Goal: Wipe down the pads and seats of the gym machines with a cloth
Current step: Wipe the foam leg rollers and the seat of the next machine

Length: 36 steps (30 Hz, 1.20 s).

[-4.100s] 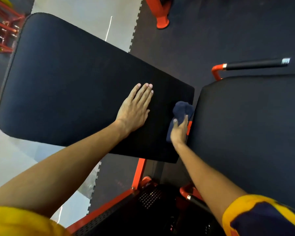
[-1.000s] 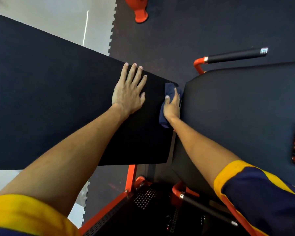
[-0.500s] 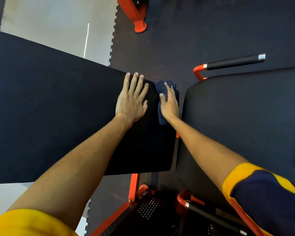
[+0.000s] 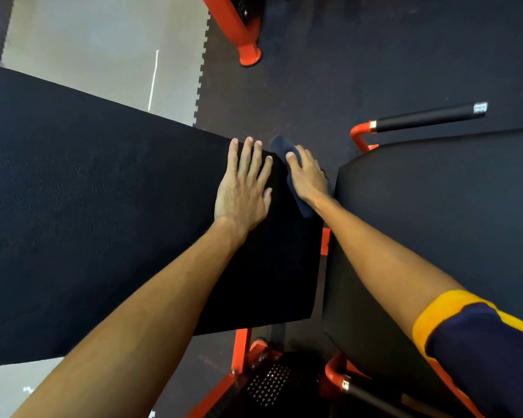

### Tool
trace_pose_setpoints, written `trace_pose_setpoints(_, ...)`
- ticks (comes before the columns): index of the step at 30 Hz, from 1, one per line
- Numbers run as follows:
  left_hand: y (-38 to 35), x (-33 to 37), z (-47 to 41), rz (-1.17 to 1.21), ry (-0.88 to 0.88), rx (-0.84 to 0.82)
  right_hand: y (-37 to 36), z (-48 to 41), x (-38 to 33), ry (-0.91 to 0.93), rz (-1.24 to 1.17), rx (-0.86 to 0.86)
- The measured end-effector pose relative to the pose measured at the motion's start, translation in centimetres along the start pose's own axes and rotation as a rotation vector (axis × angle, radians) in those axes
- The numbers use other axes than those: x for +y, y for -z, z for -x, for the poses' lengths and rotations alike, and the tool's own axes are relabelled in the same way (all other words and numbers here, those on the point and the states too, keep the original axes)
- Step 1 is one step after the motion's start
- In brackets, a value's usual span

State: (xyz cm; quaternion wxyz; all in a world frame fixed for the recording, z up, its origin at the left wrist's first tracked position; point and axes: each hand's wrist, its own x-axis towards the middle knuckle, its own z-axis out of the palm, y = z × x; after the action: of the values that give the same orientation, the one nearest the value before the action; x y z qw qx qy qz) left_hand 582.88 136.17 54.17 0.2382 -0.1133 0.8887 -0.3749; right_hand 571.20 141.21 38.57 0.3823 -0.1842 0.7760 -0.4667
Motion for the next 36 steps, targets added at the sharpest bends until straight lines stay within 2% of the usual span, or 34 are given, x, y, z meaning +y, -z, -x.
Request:
trace_pose_setpoints(4,-0.2,0.0,-0.4,-0.004,0.006,0.009,1.5,-4.0,1.4,-0.188,0.077,-0.116)
trace_pose_setpoints(7,-0.3,0.2,-0.4,-0.005,0.008,0.008,1.7,-5.3,2.6,-0.316,0.051,-0.123)
trace_pose_setpoints(15,-0.3,0.4,-0.5,-0.002,0.013,0.014,1.6,-2.6,-1.3,-0.071,-0.056,-0.178)
trace_pose_setpoints(19,-0.4,0.6,-0.5,-0.008,0.02,0.009,0.9,-4.1,-0.2,-0.133,0.023,-0.158)
trace_pose_setpoints(24,-0.6,0.5,-0.9,-0.005,0.029,0.013,1.4,-7.5,3.1,-0.388,0.1,-0.087)
trace_pose_setpoints(26,-0.6,0.5,-1.0,-0.015,0.028,0.018,1.3,-7.5,3.2,-0.423,0.098,-0.051)
trace_pose_setpoints(30,-0.3,0.6,-0.6,-0.022,0.029,0.01,0.6,-4.2,1.0,-0.374,0.059,0.036)
trace_pose_setpoints(34,0.1,0.3,-0.3,0.006,0.005,-0.002,-2.2,2.8,-0.7,-0.109,-0.103,0.195)
trace_pose_setpoints(36,0.1,-0.1,-0.2,0.016,-0.013,-0.017,-2.7,4.7,0.5,-0.088,-0.097,0.194)
